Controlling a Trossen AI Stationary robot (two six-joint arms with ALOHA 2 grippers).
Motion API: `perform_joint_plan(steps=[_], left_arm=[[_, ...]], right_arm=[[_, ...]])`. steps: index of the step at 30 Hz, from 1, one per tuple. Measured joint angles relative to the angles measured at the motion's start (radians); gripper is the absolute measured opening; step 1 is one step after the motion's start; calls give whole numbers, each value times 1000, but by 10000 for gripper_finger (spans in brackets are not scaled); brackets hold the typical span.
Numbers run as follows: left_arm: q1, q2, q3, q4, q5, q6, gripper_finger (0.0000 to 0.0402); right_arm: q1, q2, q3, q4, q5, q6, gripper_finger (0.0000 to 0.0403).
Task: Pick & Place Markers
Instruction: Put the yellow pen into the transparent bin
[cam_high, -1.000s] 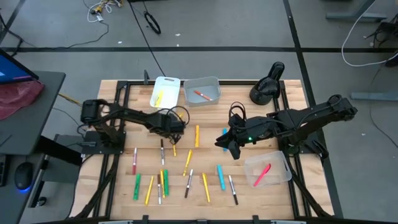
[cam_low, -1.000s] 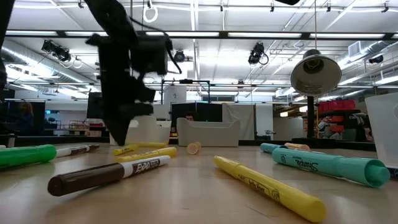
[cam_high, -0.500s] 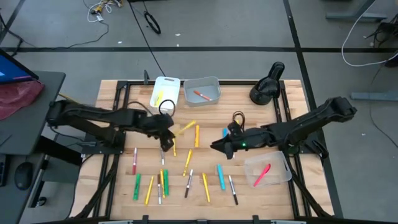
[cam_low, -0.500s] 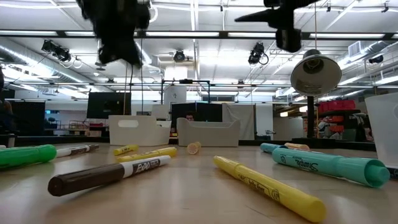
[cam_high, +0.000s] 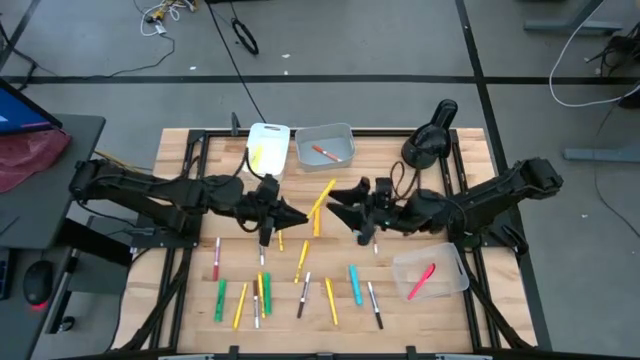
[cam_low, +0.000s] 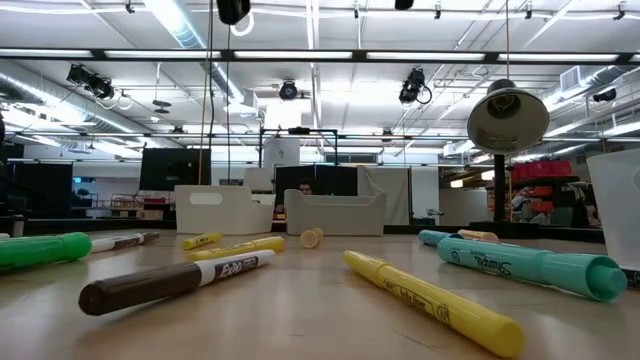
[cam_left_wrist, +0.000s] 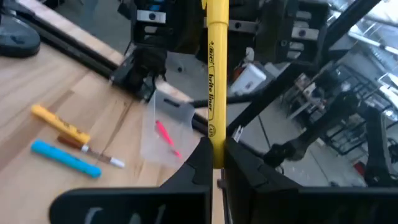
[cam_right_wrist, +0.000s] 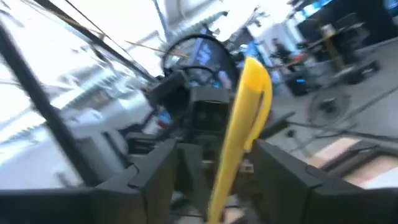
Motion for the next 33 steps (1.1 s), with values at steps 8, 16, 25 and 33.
perform_joint_plan(steps=[8, 16, 25, 33], left_arm=[[1, 0, 0, 34, -1, 3, 19], [2, 0, 0, 33, -2, 6, 29], [1, -1, 0, -7, -4, 77, 110], [1, -1, 0, -145, -4, 64, 183]], right_arm=[[-42, 2, 125, -228, -2, 4, 176], [-42, 2, 127, -215, -17, 54, 71], [28, -21, 221, -330, 44, -60, 25], [130, -45, 577, -1267, 44, 41, 24]])
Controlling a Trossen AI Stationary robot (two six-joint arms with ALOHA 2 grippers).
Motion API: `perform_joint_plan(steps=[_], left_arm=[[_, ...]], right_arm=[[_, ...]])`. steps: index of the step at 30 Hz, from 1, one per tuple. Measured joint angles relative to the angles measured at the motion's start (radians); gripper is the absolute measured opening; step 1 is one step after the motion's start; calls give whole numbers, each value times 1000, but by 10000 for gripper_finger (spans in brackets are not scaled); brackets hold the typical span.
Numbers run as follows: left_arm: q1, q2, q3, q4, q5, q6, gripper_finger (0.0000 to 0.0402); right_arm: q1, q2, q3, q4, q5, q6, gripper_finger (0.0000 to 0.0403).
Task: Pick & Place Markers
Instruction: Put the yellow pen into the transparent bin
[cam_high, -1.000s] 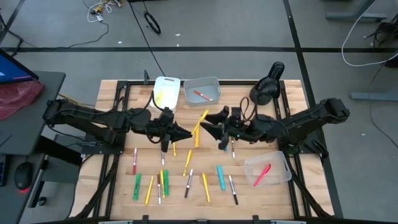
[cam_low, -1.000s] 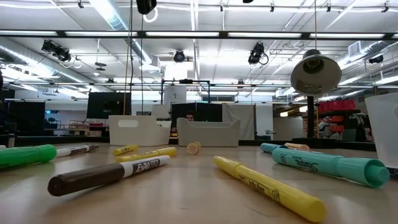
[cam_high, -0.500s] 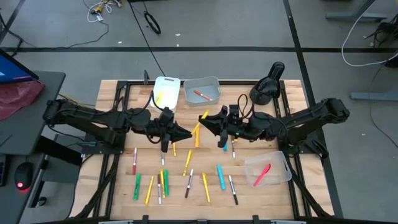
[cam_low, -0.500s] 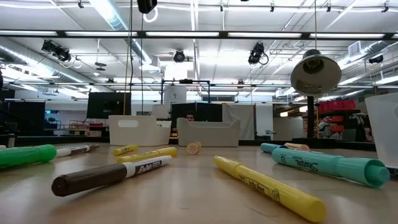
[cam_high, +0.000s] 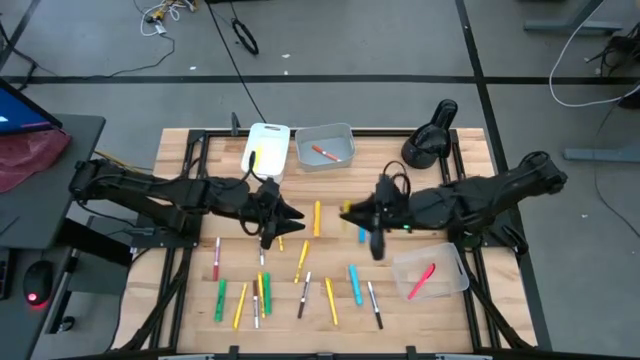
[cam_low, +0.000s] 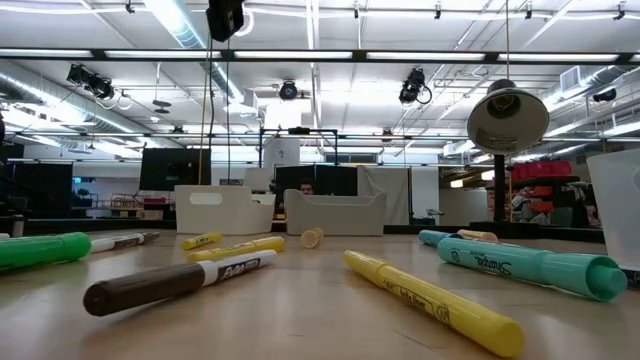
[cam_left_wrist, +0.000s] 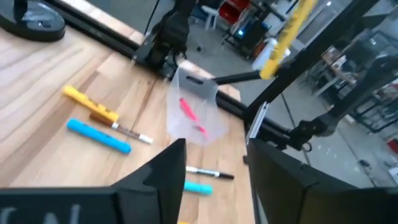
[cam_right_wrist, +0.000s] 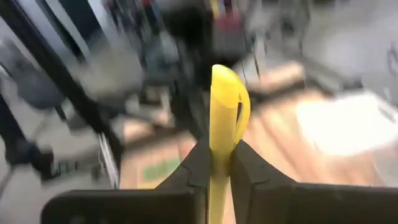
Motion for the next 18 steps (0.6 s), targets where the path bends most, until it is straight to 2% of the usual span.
perform_joint_plan(steps=[2, 5, 9, 13, 18], left_arm=[[0, 0, 0, -16, 0, -1, 190], [-1, 0, 0, -17, 0, -1, 194], [0, 0, 0, -22, 0, -1, 192], [0, 0, 0, -25, 2, -1, 187], [0, 0, 0, -31, 2, -1, 183]], right_arm=[[20, -2, 47, -203, -22, 113, 24], [55, -6, 61, -467, -115, 294, 25], [133, -9, -13, -710, -200, 570, 25], [223, -8, -173, -747, -290, 803, 27], [310, -7, -404, -618, -461, 802, 29]])
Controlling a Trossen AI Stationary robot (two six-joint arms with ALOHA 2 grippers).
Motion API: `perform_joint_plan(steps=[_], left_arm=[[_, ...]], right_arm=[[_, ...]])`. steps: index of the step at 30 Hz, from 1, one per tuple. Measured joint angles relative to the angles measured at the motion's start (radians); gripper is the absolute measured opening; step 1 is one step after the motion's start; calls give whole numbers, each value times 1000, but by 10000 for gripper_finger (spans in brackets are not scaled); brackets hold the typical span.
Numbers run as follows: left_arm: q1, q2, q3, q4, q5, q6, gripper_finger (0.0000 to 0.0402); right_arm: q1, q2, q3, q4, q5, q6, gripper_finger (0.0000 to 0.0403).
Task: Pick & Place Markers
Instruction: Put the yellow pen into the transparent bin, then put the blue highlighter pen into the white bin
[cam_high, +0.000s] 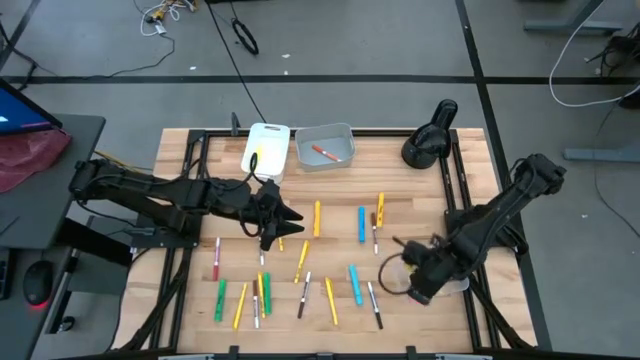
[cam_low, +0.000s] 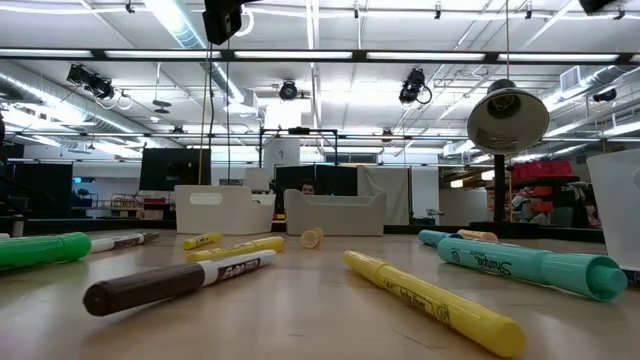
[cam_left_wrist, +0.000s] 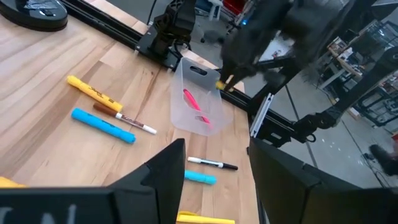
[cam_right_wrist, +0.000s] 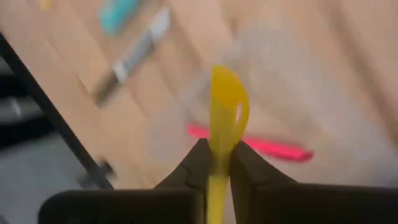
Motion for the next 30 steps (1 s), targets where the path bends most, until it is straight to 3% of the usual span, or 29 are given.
perform_joint_plan(steps=[4, 13, 22, 30], left_arm=[[0, 0, 0, -2, -1, 6, 183], [2, 0, 0, -2, -4, 5, 183], [2, 0, 0, -2, -56, -13, 183], [2, 0, 0, -3, -63, -18, 183]], right_arm=[[13, 0, -116, 47, -101, -16, 32], [9, 0, -238, 157, -111, -48, 89], [5, 0, -244, 203, -28, -58, 110], [-63, 0, -171, 205, -81, -7, 122]])
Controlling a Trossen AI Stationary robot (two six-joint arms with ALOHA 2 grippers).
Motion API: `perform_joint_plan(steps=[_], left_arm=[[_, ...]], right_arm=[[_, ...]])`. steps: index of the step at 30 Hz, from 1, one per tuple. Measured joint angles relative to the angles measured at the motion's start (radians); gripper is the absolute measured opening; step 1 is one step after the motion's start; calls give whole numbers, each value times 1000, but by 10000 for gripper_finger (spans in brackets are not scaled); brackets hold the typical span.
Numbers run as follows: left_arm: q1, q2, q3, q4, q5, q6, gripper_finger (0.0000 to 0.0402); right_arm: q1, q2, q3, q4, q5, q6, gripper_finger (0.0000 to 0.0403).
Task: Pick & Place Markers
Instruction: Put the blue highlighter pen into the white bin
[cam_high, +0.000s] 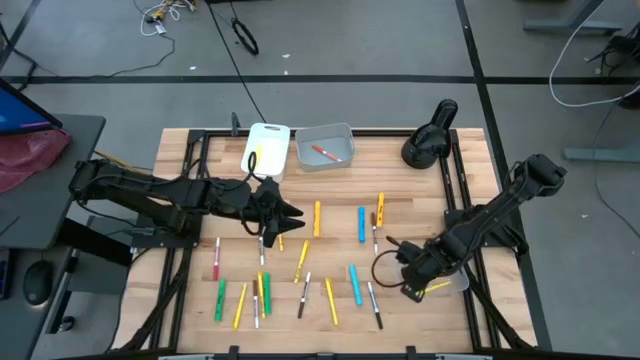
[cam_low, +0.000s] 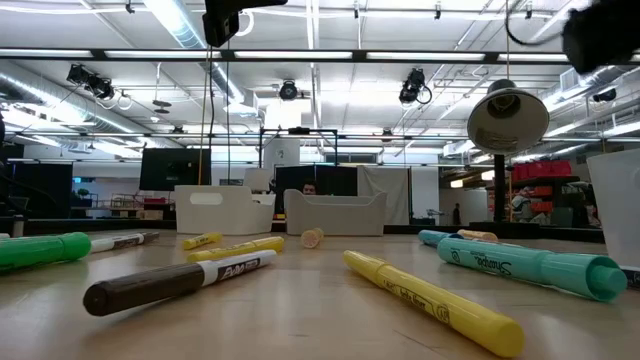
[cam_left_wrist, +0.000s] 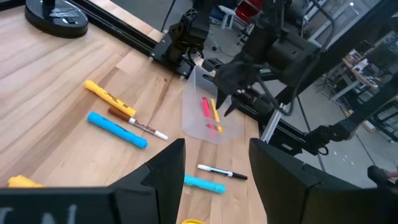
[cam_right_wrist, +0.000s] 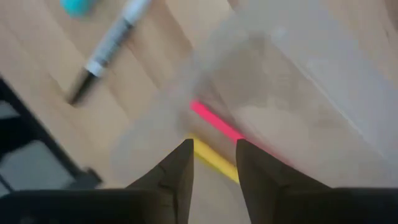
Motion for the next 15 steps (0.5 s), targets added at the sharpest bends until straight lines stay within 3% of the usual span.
perform_joint_plan(steps=[5, 9, 15], left_arm=[[0, 0, 0, -1, 0, -2, 183], [0, 0, 0, -3, 0, -42, 183], [0, -11, 1, -49, 0, -146, 178]], right_arm=[[-45, 0, 53, 80, 64, -2, 111], [-78, 0, 55, 290, 139, -18, 104], [-150, 0, 56, 585, 367, -293, 104]])
